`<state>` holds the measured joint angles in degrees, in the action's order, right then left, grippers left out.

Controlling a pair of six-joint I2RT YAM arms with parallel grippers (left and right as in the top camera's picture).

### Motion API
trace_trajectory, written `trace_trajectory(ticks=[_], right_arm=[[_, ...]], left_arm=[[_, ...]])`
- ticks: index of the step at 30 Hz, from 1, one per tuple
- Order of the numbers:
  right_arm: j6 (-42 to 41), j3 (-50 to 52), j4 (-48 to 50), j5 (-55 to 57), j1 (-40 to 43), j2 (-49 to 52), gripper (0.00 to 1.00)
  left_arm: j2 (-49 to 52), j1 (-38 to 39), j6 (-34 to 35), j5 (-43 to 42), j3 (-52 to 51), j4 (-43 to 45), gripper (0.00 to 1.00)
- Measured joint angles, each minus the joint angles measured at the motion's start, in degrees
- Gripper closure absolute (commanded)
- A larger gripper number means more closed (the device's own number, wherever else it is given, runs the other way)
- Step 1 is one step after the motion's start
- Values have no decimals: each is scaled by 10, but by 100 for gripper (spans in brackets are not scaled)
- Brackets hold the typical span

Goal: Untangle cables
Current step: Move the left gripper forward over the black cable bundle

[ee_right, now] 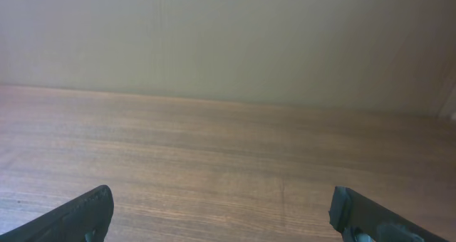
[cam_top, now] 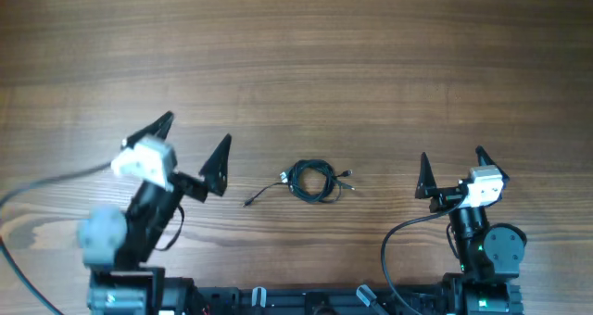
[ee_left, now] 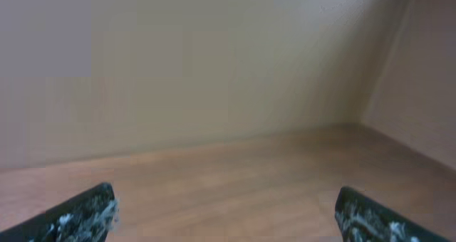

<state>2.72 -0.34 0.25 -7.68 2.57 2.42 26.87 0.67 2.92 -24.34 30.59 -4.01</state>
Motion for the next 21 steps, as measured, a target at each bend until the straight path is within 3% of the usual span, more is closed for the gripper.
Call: trace_trajectory(ticks=[5,11,21], right_arm=[[0,0,0,0,0,0,0],[0,0,0,0,0,0,0],[0,0,0,0,0,0,0]], left_arm=[[101,9,4,-18,101,-123,0],[179,61,4,-16,154,-183,0],[261,222,4,130,156,-244,0]])
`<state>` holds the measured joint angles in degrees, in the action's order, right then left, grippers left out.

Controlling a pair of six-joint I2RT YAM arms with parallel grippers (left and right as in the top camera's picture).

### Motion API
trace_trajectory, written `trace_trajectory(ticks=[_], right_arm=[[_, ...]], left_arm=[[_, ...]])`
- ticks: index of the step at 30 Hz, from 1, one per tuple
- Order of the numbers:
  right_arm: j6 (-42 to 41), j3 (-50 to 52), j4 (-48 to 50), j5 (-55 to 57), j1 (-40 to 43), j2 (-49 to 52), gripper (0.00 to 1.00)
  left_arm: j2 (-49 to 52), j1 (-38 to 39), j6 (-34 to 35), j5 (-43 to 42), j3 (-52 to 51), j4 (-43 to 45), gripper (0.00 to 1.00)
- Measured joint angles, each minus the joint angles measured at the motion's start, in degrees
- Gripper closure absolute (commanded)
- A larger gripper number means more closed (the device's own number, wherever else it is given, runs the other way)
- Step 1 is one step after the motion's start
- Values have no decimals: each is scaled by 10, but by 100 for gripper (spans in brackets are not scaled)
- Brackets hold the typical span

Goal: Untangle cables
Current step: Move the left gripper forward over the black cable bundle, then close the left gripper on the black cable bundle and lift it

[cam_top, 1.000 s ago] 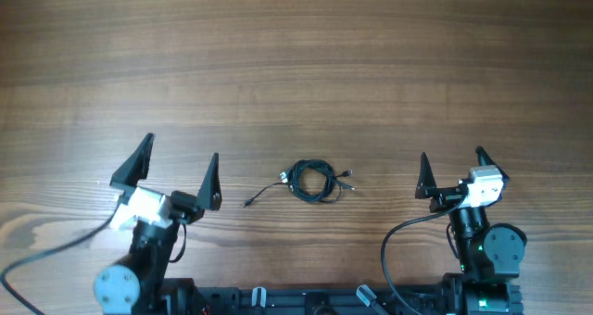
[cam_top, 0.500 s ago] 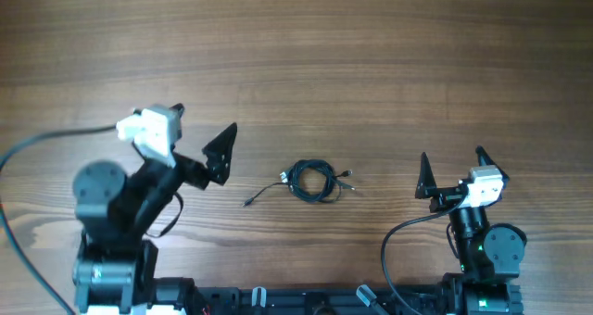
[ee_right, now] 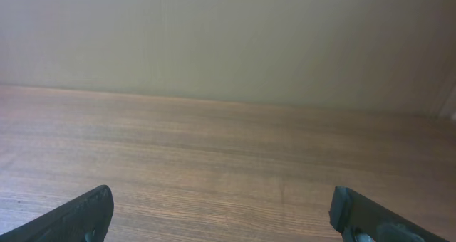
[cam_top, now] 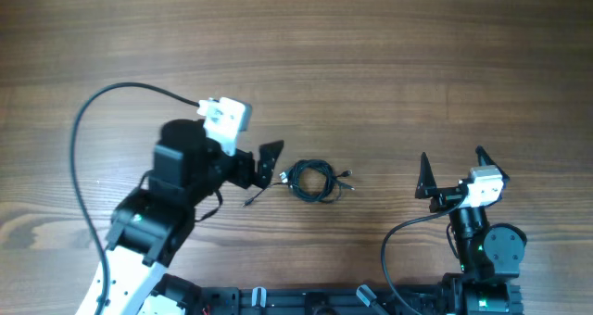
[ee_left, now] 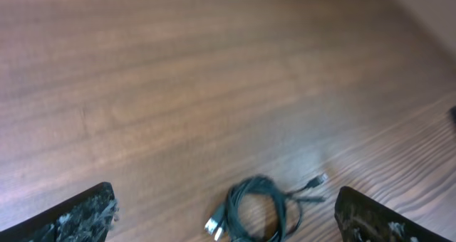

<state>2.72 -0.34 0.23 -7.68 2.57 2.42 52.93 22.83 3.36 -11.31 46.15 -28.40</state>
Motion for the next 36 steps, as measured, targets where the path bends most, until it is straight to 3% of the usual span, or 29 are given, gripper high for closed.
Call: trace_trajectory(ticks=[6,15,25,36], right_arm=[[0,0,0,0,0,0,0],[0,0,0,0,0,0,0],[0,0,0,0,0,0,0],[0,0,0,0,0,0,0]], left_arm=[[37,68,30,48,0,-37,0],[91,108,56,44,0,-42,0],[201,108,5,44,0,22,1],[372,108,-38,55,1,105,30]])
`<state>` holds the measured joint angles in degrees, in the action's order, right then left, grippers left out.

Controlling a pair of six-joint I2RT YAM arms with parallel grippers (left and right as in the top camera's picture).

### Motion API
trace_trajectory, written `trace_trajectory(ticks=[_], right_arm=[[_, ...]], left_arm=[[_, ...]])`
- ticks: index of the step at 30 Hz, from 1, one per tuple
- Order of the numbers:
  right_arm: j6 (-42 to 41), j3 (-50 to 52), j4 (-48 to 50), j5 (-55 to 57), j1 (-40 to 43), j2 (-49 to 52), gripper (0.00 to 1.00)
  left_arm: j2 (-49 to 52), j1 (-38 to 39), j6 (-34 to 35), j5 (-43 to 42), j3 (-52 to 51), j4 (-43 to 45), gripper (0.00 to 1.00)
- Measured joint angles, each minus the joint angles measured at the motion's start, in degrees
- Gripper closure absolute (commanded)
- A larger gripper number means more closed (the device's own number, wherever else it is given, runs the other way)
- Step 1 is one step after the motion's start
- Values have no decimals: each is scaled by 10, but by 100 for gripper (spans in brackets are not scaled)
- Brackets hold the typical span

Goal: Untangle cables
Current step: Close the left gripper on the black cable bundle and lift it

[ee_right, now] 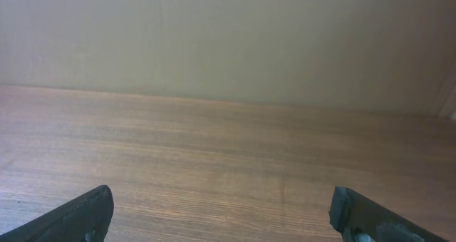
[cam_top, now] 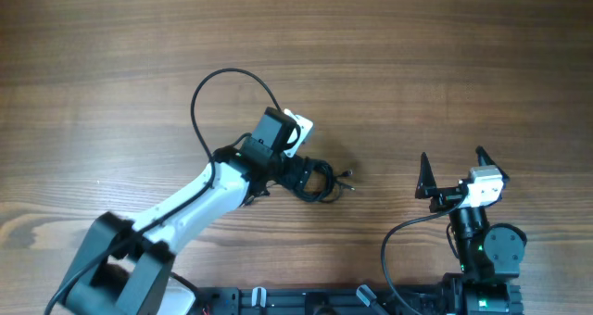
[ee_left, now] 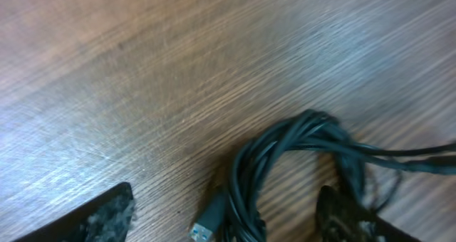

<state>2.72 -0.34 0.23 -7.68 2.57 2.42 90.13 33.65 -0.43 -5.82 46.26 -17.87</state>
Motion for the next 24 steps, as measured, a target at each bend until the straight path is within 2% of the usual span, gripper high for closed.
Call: trace_trajectory(ticks=[3,7,9,12,15,18,24], right_arm=[[0,0,0,0,0,0,0],[0,0,0,0,0,0,0],[0,0,0,0,0,0,0],[0,0,0,0,0,0,0],[0,0,0,0,0,0,0],[0,0,0,0,0,0,0],[0,0,0,0,0,0,0]], left_arm=[[25,0,-5,0,0,1,33],[43,0,-5,0,0,1,47],[47,0,-6,0,0,1,55],[47,0,-10,0,0,2,74],[47,0,-8,1,0,3,80],[47,0,-9,1,1,6,96],[47,0,-8,3,4,13,96]])
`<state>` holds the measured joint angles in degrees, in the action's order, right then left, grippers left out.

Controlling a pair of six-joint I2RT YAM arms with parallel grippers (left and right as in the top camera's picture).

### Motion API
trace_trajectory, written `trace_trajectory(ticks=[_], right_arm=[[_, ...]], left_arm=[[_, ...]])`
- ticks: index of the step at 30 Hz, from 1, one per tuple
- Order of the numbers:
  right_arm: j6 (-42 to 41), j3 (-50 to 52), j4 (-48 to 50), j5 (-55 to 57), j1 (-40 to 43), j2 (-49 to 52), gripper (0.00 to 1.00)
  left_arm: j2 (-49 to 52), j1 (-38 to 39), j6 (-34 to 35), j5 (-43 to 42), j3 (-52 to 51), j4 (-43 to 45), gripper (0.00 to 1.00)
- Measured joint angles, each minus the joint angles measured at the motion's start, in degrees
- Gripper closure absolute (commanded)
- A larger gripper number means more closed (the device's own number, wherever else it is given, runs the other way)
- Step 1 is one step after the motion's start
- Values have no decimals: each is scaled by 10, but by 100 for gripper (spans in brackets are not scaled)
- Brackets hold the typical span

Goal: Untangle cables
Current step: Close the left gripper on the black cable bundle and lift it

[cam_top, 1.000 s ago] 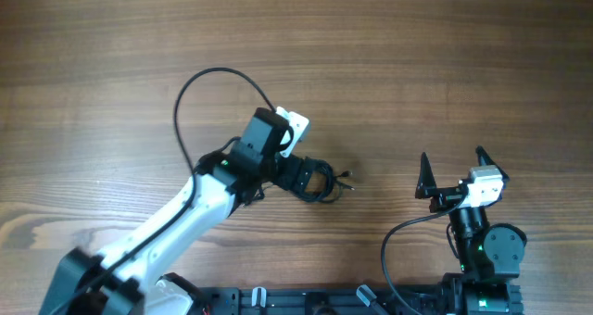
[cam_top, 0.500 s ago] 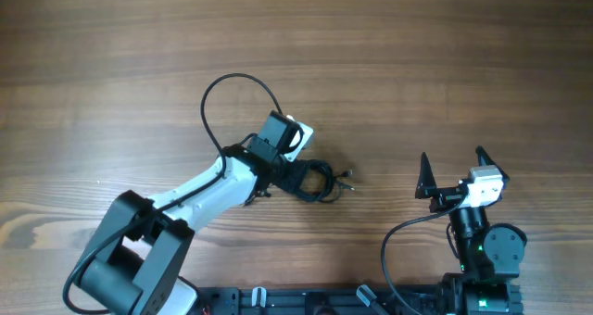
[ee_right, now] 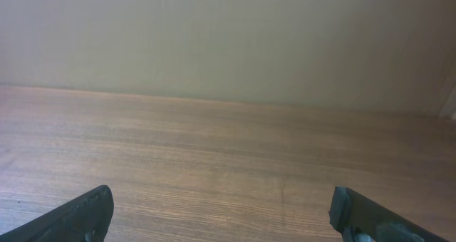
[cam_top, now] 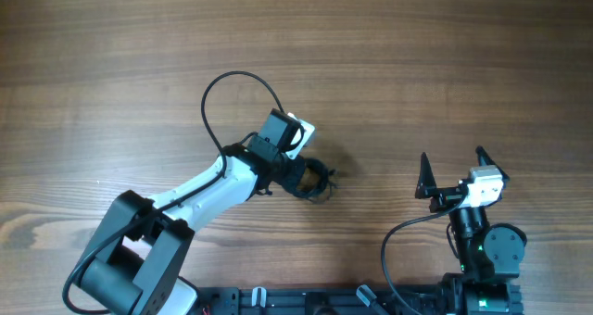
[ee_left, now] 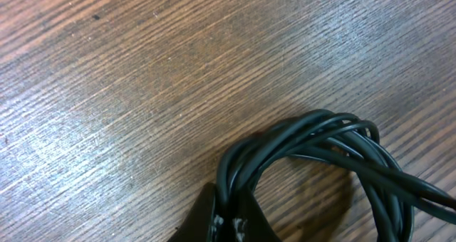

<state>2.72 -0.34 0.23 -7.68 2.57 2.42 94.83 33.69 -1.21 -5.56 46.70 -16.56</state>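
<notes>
A small coil of thin black cable (cam_top: 313,180) lies on the wooden table near its middle. My left gripper (cam_top: 289,176) reaches out from the lower left and is shut on the left side of that coil. In the left wrist view the black strands (ee_left: 306,146) loop up from between my closed fingertips (ee_left: 229,224). My right gripper (cam_top: 452,172) stands open at the lower right, well away from the cable. Its two black fingertips (ee_right: 84,212) frame bare table, with nothing between them.
The wooden table (cam_top: 389,65) stretches wide behind and beside the coil. My left arm's own black lead (cam_top: 215,93) arches over the table left of centre. A pale wall (ee_right: 228,35) rises beyond the table's far edge in the right wrist view.
My left gripper has shut on the left side of the cable coil, where its open fingers straddled it before. The coil looks bunched tighter and its loose ends are drawn in. The right arm is unchanged.
My left gripper stood open at the lower left, far from the coil. Then it was open just left of the coil. After that its fingers straddled the coil's left side, and now they are shut on it. The right gripper stayed open and still throughout.
</notes>
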Motion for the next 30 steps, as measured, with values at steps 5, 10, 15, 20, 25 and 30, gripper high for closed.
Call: trace_trajectory(ticks=[5,10,15,20,25,30], right_arm=[[0,0,0,0,0,0,0],[0,0,0,0,0,0,0],[0,0,0,0,0,0,0],[0,0,0,0,0,0,0],[0,0,0,0,0,0,0],[0,0,0,0,0,0,0]], left_arm=[[-1,1,18,33,1,2,96],[-21,1,82,104,1,-4,96],[-57,1,161,158,1,-12,96],[-69,1,232,176,1,-27,96],[-70,1,287,180,1,-61,96],[-90,1,293,182,1,-90,96]])
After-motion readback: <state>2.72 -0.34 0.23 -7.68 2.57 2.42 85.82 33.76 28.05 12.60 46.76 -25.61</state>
